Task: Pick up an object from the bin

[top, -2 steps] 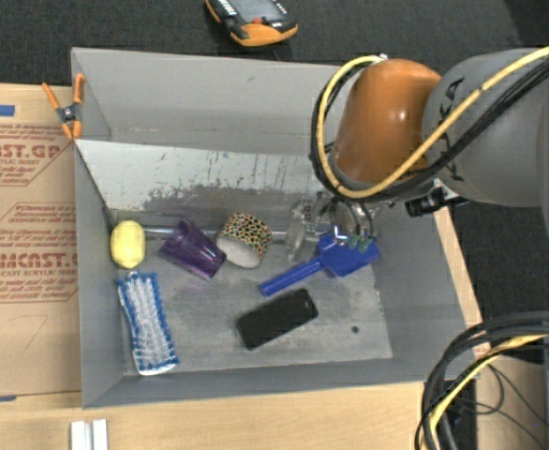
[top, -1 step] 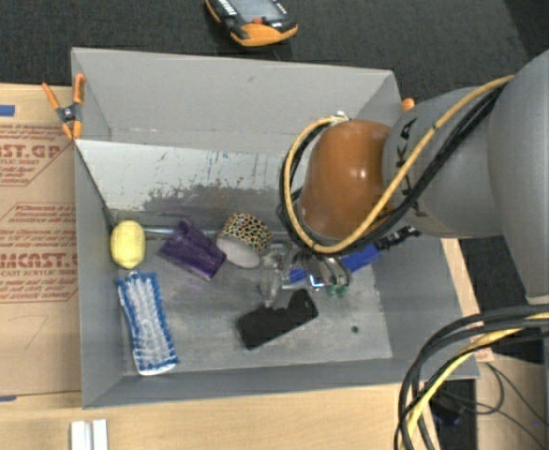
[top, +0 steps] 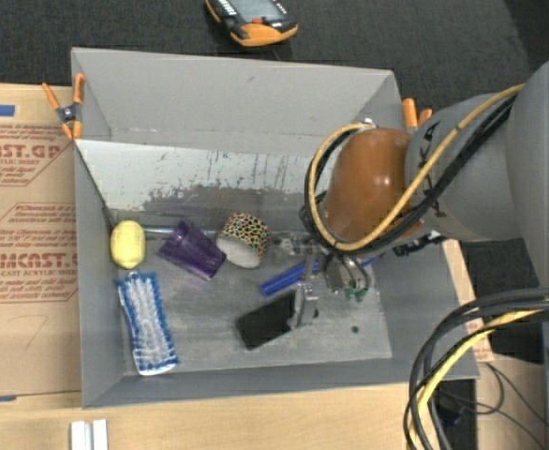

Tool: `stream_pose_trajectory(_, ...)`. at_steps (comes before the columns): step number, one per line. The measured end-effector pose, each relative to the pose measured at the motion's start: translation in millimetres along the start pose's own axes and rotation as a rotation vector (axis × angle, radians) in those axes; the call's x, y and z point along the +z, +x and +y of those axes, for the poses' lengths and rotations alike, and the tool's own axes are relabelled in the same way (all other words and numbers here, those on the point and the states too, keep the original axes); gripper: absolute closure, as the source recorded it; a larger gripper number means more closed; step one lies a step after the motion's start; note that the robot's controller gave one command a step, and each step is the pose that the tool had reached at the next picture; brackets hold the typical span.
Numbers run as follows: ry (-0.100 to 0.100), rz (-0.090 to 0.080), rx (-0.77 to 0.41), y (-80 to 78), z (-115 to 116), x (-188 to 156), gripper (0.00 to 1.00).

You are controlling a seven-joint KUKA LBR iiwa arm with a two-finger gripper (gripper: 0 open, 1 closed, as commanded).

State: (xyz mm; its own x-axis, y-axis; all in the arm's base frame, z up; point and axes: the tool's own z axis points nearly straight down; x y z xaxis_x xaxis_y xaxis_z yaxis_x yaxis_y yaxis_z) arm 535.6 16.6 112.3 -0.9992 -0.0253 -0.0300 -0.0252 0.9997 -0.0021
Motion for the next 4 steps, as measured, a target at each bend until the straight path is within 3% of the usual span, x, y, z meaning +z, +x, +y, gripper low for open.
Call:
stream_pose_trajectory(1,0.000,0.000,0.000,0.0,0.0,0.0,1.00)
stream_pose_trajectory(2,0.000,0.000,0.000,0.0,0.0,0.0,0.00)
stream_pose_trajectory(3,-0.001,0.000,0.000,0.0,0.1,0.0,1.00)
stream_pose_trajectory(4,-0.001,0.000,0.000,0.0,0.1,0.0,0.00)
